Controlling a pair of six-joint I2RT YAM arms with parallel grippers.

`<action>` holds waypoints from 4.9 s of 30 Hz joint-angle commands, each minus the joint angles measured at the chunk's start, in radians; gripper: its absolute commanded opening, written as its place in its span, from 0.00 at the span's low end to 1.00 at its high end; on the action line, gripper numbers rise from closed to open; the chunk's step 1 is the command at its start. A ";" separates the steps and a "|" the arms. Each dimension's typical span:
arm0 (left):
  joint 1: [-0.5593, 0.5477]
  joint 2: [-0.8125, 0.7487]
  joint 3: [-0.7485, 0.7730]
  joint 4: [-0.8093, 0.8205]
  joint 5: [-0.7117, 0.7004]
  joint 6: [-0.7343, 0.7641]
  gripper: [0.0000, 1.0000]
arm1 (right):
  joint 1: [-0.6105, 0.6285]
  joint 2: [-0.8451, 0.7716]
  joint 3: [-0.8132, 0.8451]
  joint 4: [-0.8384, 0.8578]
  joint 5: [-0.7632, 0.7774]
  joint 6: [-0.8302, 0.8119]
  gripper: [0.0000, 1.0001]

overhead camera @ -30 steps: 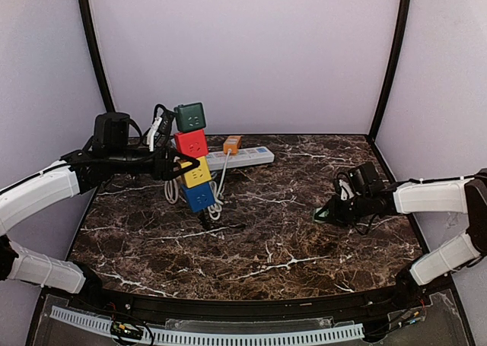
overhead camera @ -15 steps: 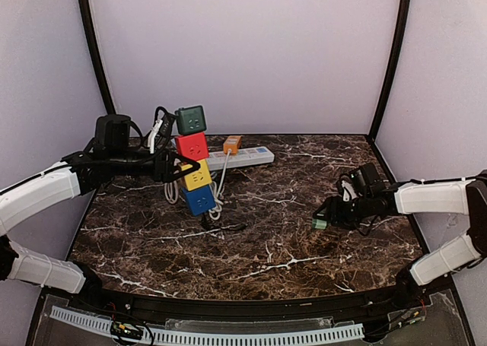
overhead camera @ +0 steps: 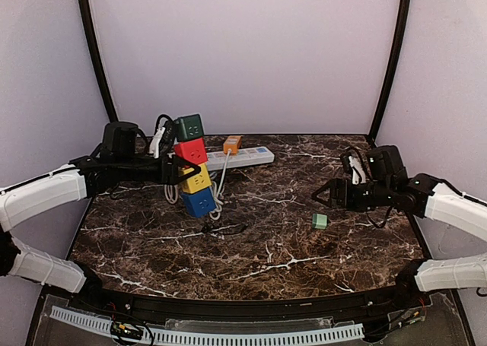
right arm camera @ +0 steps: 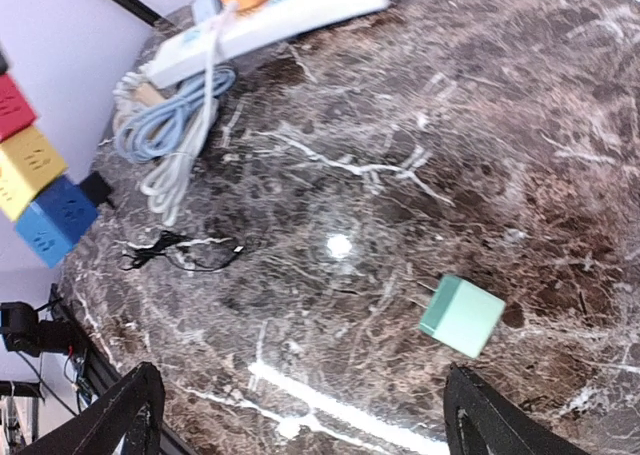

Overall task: Pull the plug off the socket
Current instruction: Place the plug at the center of the board, then remove the plug from the socket.

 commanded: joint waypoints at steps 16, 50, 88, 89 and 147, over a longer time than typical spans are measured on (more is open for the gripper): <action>-0.081 0.166 0.052 0.254 -0.044 -0.206 0.01 | 0.547 0.197 0.276 0.121 0.388 0.053 0.96; -0.081 0.115 0.079 0.244 0.020 -0.198 0.01 | 0.635 0.793 0.693 0.159 0.494 -0.082 0.88; -0.081 0.174 0.158 0.153 0.081 -0.136 0.01 | 0.637 0.759 0.658 0.176 0.467 -0.245 0.00; -0.081 0.173 0.158 0.153 0.080 -0.136 0.01 | 0.636 0.759 0.658 0.176 0.469 -0.237 0.00; -0.071 0.121 0.153 0.117 -0.010 -0.077 0.01 | 0.625 0.644 0.519 0.174 0.401 -0.220 0.00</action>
